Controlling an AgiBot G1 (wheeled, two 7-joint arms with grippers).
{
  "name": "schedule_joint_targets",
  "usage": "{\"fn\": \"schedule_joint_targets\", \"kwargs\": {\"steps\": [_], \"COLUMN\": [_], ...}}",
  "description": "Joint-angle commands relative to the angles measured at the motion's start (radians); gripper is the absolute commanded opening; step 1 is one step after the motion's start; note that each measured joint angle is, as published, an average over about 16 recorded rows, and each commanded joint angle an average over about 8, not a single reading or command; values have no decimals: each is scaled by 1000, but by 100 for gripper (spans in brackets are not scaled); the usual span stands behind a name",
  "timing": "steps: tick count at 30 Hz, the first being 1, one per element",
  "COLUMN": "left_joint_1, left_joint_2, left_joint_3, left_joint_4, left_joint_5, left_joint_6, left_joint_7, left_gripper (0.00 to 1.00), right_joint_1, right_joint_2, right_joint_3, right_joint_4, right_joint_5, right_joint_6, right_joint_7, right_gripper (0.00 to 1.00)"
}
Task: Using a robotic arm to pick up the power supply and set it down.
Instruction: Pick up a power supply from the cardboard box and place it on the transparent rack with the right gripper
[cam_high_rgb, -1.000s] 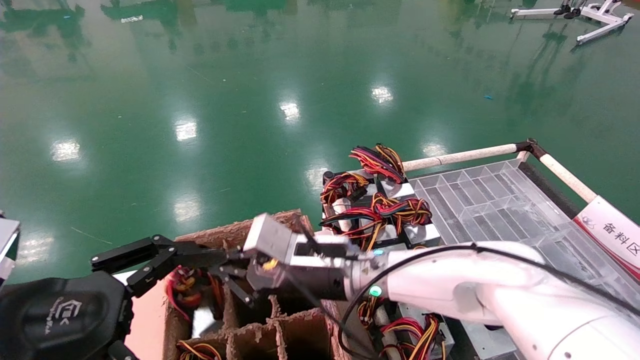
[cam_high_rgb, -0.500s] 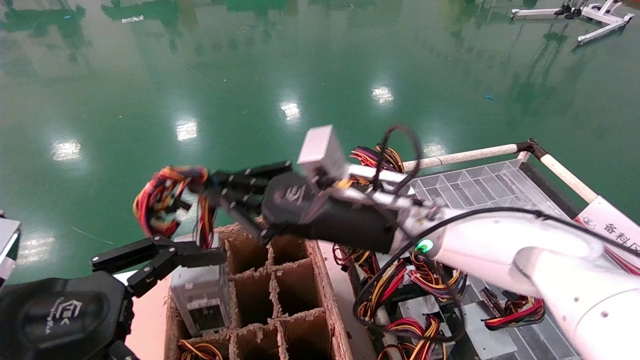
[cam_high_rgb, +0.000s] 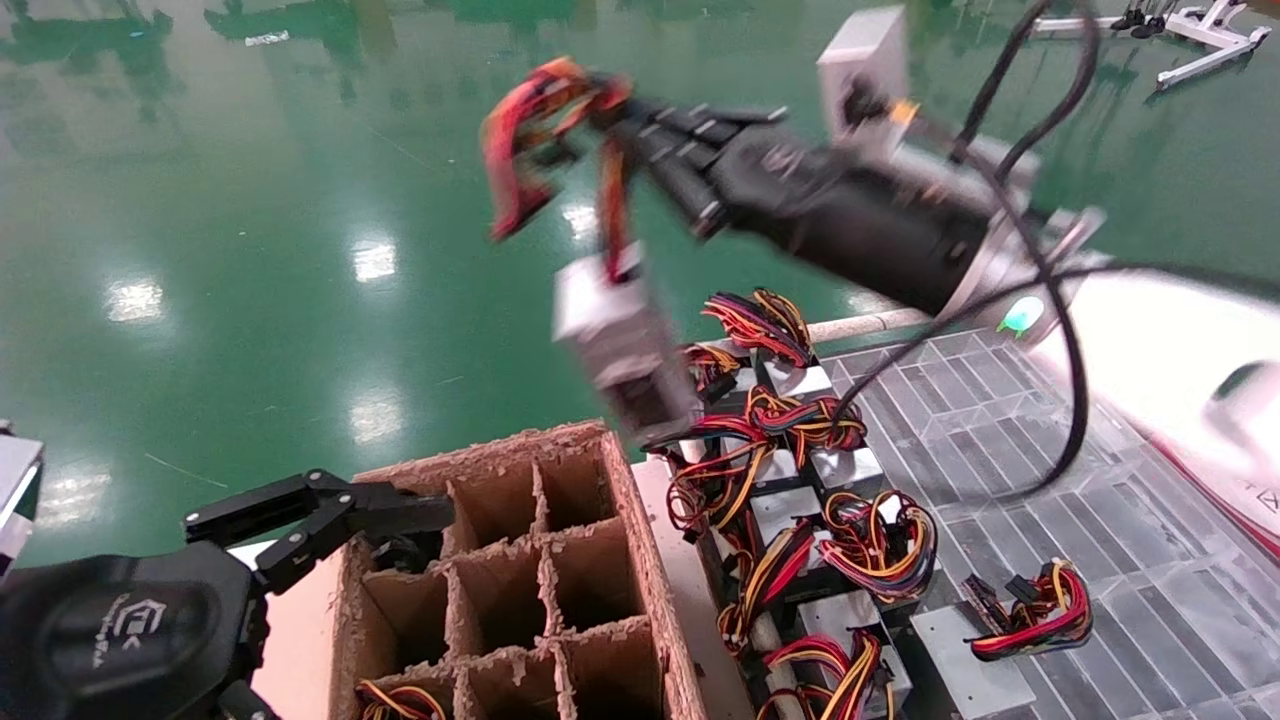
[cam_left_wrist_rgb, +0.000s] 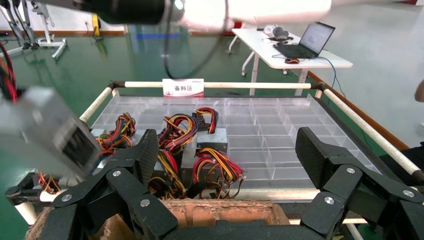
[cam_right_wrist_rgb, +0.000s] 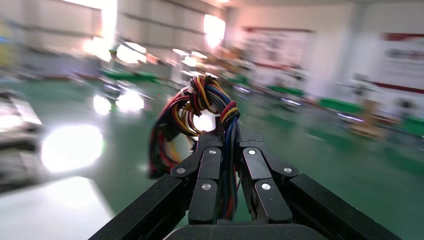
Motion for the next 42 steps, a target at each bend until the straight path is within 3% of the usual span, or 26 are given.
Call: {"fn": "schedule_joint_targets", "kwargs": {"steps": [1,12,23,33,42], "left_joint_1": [0,0,0,0,0], "left_joint_2": [0,0,0,0,0], "left_joint_3": [0,0,0,0,0], "left_joint_4": [0,0,0,0,0], "left_joint_5": [0,0,0,0,0], "left_joint_6": [0,0,0,0,0], "left_joint_7": [0,0,0,0,0], "left_gripper": [100,100,100,100,100], "right_joint_1": [35,208,252,242,212], "right_joint_2": [15,108,108,71,24], "right_joint_3": [-2,-86,-197,-264,-281], "right_joint_4": [-31,-76,-68,-47,-46], "right_joint_5": [-6,-123,-281,-377,-401], "right_joint_6": [41,242,408,473,506], "right_joint_7": [-10,-75,-149,-213,-223], "right_gripper": [0,0,0,0,0]}}
